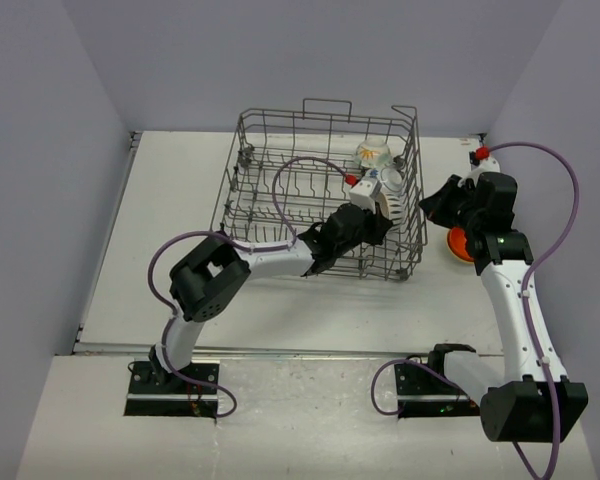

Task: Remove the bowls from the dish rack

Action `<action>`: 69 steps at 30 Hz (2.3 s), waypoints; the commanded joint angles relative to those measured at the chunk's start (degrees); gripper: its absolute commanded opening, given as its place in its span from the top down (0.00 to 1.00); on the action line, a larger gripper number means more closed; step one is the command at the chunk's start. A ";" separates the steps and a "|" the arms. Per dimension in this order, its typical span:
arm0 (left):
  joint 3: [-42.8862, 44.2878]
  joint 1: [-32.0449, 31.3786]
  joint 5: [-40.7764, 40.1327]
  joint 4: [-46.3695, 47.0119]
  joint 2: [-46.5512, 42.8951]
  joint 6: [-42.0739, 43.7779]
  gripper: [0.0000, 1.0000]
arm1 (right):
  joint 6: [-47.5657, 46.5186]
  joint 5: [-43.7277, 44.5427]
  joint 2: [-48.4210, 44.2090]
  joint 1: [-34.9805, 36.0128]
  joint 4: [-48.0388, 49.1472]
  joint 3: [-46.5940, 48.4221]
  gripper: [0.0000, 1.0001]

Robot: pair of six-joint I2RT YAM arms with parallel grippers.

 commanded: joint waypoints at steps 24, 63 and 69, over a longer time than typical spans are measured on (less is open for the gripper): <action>-1.81 0.57 5.08 7.11 -1.59 3.23 0.64 | -1.80 -3.78 1.16 1.17 -3.75 -2.05 1.00; 2.95 3.64 12.28 9.12 3.09 9.49 1.00 | -2.06 -3.78 1.69 1.17 -3.75 -1.00 1.00; -6.27 5.93 15.44 18.62 -2.54 2.81 1.00 | -2.07 -3.78 1.42 1.17 -3.66 -1.00 1.00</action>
